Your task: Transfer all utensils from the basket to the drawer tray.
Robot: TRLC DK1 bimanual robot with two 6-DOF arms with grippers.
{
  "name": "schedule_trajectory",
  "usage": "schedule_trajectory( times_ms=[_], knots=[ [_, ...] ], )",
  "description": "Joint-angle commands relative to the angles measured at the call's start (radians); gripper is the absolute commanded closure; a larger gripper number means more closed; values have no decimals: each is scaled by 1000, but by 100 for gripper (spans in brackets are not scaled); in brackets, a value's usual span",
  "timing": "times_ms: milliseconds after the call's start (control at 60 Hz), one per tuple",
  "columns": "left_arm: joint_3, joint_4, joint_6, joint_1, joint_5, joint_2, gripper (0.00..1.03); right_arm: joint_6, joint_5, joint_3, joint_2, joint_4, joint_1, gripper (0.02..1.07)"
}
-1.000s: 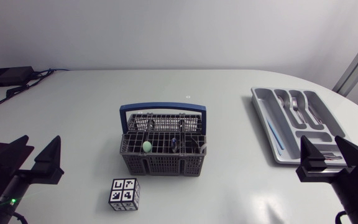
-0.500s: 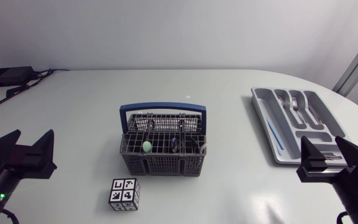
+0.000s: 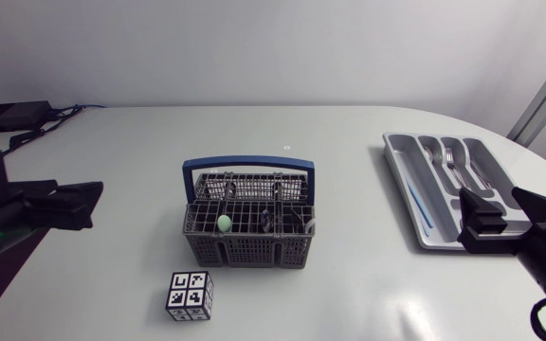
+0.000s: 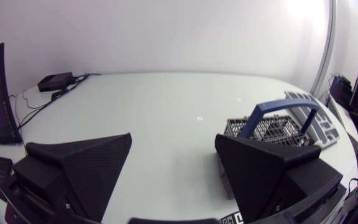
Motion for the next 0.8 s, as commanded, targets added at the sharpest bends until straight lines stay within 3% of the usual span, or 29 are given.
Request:
schedule_trajectory(
  times_ms=[0,150,300,400,483,650,783],
  knots=[
    [76,-52,74,-44,11,90,10,30,36,55,56,-32,44,7],
    [162,-151,126,-69,178,174,11,30,96,135,157,-95,131,7],
    [280,-268,92,-170,204,349,12,47,104,239,303,-178,174,7],
    [335,-320,86,-186,323,458,12,45,102,324,412,-273,194,7],
    [354,-329,82,-252,336,494,12,24,93,365,478,-322,211,7],
    [392,-314,57,-348,341,556,15,-74,-123,386,526,-371,205,7],
    [414,-297,34,-371,339,622,21,-88,-149,419,590,-413,240,8]
  ],
)
